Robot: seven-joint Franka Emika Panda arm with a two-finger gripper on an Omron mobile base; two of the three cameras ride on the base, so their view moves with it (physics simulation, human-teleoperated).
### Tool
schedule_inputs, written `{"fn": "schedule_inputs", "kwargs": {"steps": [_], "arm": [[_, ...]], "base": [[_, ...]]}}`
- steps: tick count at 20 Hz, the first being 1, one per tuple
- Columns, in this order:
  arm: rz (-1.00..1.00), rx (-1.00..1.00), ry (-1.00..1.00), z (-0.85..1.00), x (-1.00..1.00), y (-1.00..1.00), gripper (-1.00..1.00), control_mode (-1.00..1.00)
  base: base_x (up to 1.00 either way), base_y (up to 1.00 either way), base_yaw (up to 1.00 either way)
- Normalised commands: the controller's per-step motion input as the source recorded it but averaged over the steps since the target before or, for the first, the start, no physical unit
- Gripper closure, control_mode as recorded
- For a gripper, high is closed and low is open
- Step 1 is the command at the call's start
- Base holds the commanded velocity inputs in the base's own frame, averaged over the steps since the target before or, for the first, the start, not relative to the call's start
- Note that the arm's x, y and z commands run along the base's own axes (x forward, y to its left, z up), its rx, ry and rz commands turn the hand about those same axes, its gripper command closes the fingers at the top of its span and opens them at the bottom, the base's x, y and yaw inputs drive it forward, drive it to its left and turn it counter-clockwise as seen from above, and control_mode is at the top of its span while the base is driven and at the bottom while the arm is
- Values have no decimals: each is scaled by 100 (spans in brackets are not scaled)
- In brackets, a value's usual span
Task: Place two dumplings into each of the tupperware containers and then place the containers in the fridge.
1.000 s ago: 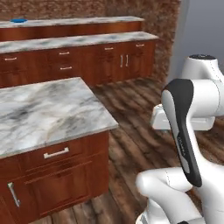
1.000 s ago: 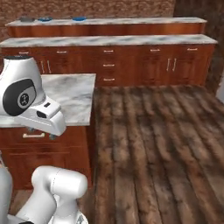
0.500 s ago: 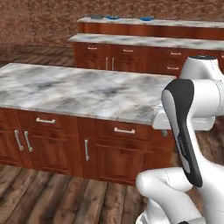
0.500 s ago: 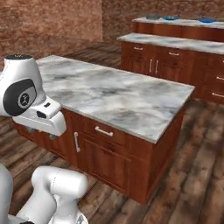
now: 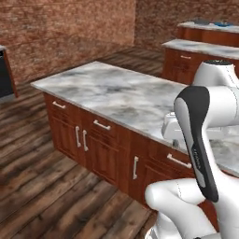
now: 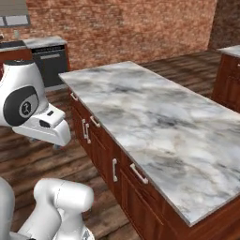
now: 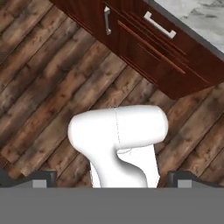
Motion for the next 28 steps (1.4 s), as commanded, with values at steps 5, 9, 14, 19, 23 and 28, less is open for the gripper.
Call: {"fn": "schedule_inputs", "kwargs": {"steps": [5, 9, 14, 19, 23, 28], "arm": [[0, 0, 0, 0, 0, 0, -100, 100], [0, 0, 0, 0, 0, 0, -100, 100], [0, 0, 0, 0, 0, 0, -100, 100], [0, 0, 0, 0, 0, 0, -100, 100], [0, 0, 0, 0, 0, 0, -100, 100], [0, 0, 0, 0, 0, 0, -100, 100]], "base": [[20, -100, 17], [-69, -100, 0], [-39, -100, 0], [43, -100, 0], [72, -100, 2], [43, -100, 2]]}}
